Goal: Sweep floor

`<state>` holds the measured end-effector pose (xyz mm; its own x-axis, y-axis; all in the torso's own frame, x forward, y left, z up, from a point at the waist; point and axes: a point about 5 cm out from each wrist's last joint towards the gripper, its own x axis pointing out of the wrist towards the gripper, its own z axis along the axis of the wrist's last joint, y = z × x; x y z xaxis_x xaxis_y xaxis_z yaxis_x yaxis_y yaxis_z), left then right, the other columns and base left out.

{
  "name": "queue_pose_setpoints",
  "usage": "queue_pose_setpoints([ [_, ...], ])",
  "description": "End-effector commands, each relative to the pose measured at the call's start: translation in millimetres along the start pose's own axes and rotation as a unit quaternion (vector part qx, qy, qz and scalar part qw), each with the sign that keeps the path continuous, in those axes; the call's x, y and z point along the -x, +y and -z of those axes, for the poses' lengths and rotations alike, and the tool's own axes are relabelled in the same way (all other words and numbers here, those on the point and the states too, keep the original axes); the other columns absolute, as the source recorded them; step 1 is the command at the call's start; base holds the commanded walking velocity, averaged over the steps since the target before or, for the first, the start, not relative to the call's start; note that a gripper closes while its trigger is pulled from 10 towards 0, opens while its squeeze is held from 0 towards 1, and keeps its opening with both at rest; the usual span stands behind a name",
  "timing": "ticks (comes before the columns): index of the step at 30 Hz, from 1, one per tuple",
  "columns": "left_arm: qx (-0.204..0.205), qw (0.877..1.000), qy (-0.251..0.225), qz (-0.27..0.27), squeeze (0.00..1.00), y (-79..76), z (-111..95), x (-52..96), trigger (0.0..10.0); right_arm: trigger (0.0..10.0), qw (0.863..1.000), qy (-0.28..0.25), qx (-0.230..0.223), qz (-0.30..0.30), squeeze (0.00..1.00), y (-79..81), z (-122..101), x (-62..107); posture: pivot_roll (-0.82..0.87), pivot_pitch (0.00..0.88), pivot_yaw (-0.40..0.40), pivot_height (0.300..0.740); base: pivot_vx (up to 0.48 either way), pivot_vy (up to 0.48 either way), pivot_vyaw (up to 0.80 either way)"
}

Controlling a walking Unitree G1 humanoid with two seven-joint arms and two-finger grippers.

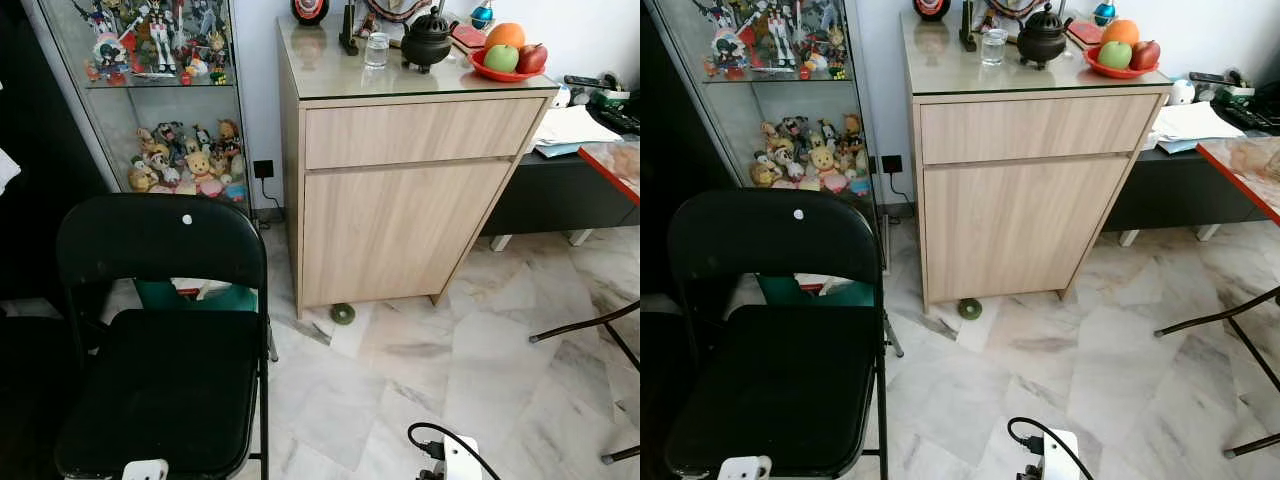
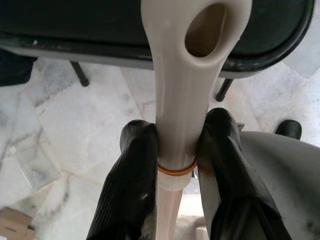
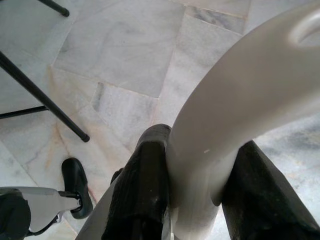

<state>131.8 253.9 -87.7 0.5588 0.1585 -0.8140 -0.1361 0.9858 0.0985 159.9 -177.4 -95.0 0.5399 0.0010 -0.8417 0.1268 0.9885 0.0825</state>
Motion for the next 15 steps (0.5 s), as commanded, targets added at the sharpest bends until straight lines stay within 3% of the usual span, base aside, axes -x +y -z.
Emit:
queue_pose_setpoints([
  [1, 0.008, 1.000, 0.021, -0.001, 0.00, 4.8, 14, 4.2, 10.0, 10.0, 1.000, 0.005, 0.004, -0.002, 0.00, -0.8, 2, 0.3, 0.07, 0.000, -0.067, 0.740, 0.000, 0.000, 0.00],
  [7, 0.008, 1.000, 0.022, 0.000, 0.00, 8.2, 14, 4.9, 10.0, 10.0, 1.000, 0.008, -0.008, 0.002, 0.00, -0.2, 4, 0.4, 0.07, 0.007, -0.067, 0.740, 0.000, 0.000, 0.00],
  [15, -0.001, 1.000, 0.026, 0.012, 0.00, -11.7, 14, 1.6, 10.0, 10.0, 1.000, 0.009, -0.018, 0.004, 0.00, 0.9, 5, 0.5, 0.06, 0.035, -0.063, 0.740, 0.000, 0.000, 0.00],
])
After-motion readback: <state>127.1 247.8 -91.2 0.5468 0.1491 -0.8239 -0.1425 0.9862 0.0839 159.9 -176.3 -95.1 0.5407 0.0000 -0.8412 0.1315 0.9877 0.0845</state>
